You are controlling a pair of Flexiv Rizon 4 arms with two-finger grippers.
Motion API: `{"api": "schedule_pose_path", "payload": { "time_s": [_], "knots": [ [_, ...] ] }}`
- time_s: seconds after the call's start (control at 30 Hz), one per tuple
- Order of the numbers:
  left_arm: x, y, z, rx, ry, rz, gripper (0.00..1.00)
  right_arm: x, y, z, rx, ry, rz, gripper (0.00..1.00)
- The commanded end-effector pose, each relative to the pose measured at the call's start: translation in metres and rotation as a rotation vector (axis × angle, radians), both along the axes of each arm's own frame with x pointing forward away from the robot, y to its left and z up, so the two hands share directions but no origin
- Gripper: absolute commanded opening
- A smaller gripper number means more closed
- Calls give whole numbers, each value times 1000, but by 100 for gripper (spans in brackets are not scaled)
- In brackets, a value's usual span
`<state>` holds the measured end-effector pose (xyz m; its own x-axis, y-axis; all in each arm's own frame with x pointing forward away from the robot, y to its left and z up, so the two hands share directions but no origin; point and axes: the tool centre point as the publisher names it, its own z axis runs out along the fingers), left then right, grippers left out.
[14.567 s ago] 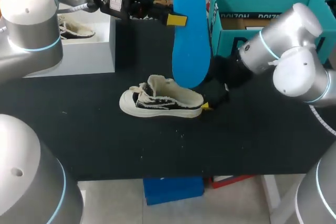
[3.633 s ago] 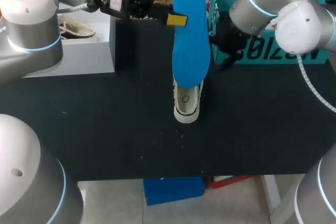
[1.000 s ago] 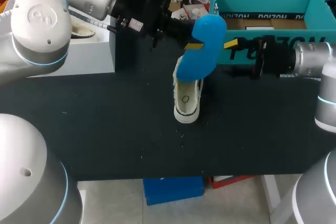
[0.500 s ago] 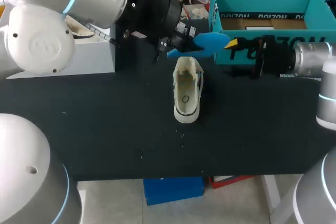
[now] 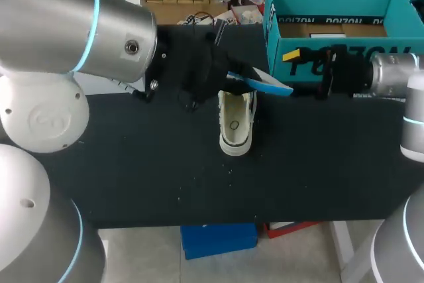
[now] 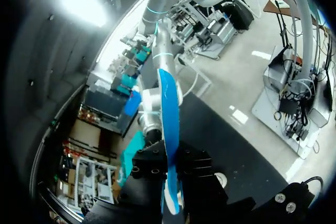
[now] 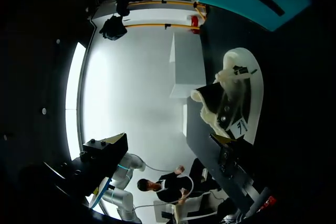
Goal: Take the shoe out of the shoebox, open the shoe tongue, remove and reinsert the insole, then place the shoe into the shoebox
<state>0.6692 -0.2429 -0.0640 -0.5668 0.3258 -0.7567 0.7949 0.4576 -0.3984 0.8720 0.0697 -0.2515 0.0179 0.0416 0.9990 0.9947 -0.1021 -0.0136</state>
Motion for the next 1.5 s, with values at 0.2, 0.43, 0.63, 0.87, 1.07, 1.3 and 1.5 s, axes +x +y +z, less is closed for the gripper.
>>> {"api": "schedule_pose_path", "payload": {
  "time_s": [0.2,0.43,0.63,0.87,1.07,1.3,1.5],
  "knots": [
    [-19,15,-46,-369,-220,-89,0,0,1,-1,0,0,-3,100],
    [-19,15,-46,-369,-220,-89,0,0,1,-1,0,0,-3,100],
    [-19,15,-46,-369,-220,-89,0,0,1,-1,0,0,-3,100],
    [-33,3,-48,-359,-338,-158,0,0,1,-1,0,0,-3,100],
    [-47,3,-65,-364,-450,-174,0,0,1,-1,0,0,-3,100],
    [-56,12,-84,-425,-608,-189,0,0,1,-1,0,0,-3,100],
    [-52,19,-99,-489,-642,-207,0,0,1,-1,0,0,-3,100]
  ]
}}
